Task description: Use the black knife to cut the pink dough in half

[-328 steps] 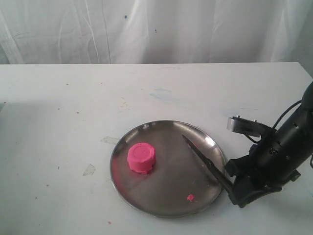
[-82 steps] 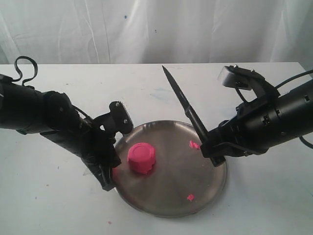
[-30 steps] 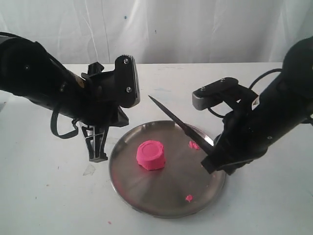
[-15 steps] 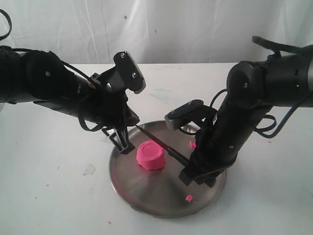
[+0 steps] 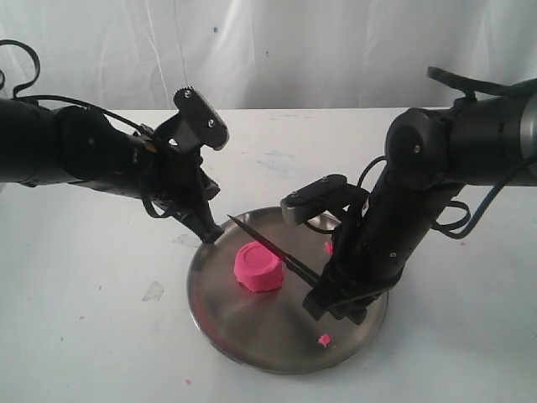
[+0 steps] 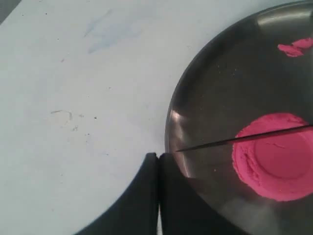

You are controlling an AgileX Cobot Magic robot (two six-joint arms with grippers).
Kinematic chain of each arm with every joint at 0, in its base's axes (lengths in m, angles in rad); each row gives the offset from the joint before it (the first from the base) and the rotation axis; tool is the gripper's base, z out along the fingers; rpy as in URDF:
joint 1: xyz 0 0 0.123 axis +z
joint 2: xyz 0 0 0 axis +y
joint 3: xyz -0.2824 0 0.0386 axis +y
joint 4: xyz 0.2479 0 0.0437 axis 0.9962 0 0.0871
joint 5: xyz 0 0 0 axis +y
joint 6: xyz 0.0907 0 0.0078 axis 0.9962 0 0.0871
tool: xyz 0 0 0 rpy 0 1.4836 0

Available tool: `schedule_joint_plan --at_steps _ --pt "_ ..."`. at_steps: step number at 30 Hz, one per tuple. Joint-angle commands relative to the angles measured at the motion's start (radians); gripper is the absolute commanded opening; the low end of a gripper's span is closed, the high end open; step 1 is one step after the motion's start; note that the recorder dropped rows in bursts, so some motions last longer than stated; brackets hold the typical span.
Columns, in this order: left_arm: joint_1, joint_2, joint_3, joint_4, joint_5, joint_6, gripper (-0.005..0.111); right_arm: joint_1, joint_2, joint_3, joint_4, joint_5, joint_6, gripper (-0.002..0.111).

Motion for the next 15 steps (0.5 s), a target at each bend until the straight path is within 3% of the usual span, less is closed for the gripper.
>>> schedule_joint_plan --at_steps 1,8,15 --pt "0.001 0.015 -0.002 0.007 0.012 -0.014 0.000 0.001 -0.004 -0.010 0.006 0.005 -0.017 0.000" --pt "-0.004 0.030 -0.002 0.005 0.012 -0.124 0.000 0.001 -0.002 -0.010 0.022 0.026 -0.051 0.000" --pt "-0.073 0.030 -0.002 0.005 -0.069 -0.124 0.000 0.001 0.043 -0.016 0.022 0.029 -0.051 0.000"
